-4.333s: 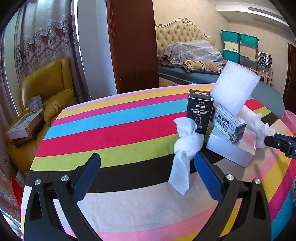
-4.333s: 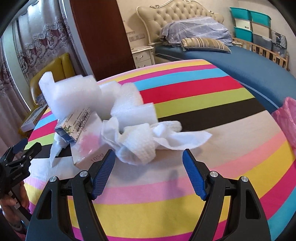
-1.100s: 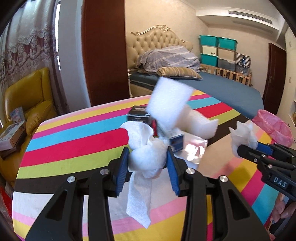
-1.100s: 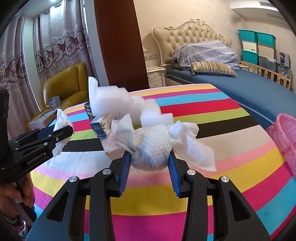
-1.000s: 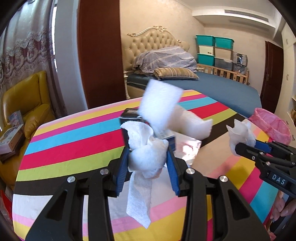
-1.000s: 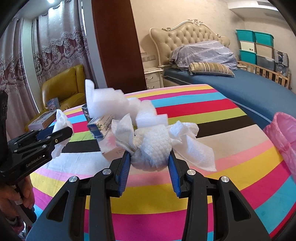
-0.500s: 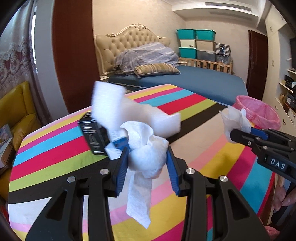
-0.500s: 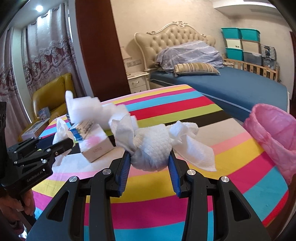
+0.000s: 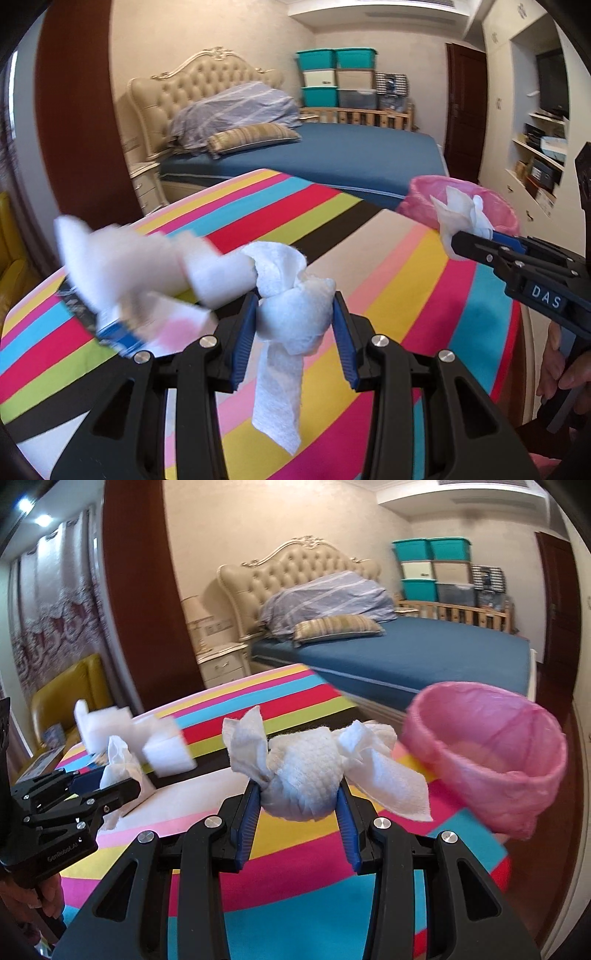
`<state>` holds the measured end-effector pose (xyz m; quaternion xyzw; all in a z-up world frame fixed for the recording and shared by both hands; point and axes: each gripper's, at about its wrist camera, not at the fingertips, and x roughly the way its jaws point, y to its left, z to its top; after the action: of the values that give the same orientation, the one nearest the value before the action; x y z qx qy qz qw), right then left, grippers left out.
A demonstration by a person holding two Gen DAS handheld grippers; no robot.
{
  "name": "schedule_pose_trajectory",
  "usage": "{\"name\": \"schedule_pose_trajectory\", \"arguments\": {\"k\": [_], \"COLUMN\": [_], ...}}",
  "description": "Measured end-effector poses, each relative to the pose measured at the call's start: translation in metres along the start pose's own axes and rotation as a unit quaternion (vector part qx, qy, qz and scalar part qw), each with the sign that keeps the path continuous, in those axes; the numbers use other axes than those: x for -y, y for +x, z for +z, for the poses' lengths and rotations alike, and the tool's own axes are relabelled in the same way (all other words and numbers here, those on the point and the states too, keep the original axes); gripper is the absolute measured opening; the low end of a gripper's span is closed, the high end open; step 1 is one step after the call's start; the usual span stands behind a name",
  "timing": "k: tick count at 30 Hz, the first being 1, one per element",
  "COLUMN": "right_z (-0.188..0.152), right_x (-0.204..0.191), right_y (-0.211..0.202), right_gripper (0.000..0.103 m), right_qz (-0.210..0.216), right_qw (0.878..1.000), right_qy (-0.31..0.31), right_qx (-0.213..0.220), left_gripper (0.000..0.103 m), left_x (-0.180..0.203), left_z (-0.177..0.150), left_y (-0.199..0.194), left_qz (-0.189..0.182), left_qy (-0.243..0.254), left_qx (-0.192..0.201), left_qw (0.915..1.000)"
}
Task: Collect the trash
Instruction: 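Carry both tissues from the table toward the pink bin, then lower both tissues into the pink bin and open both grippers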
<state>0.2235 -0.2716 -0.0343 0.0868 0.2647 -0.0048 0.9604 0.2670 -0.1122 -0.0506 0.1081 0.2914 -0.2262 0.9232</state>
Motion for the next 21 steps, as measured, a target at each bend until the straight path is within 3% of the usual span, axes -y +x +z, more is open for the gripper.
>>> {"name": "schedule_pose_trajectory", "arguments": {"k": [14,21], "right_z": [0.002,0.008], "right_x": [0.071,0.114], "right_y": [-0.015,-0.026], "right_gripper": [0.038,0.038], "right_qz": [-0.063,-0.109], "right_qw": [0.997,0.993], "right_qy": [0.028,0.024], "right_qx": [0.029,0.036], "left_gripper": [0.039,0.039], "left_x": [0.071,0.117], "left_z": [0.034,0.067], "left_y": [0.043,0.071], "left_qz": [-0.079,-0.126], "left_qy": [0.047,0.068], "left_qx": [-0.01,-0.001], "left_qw": [0.9957,0.9897]}}
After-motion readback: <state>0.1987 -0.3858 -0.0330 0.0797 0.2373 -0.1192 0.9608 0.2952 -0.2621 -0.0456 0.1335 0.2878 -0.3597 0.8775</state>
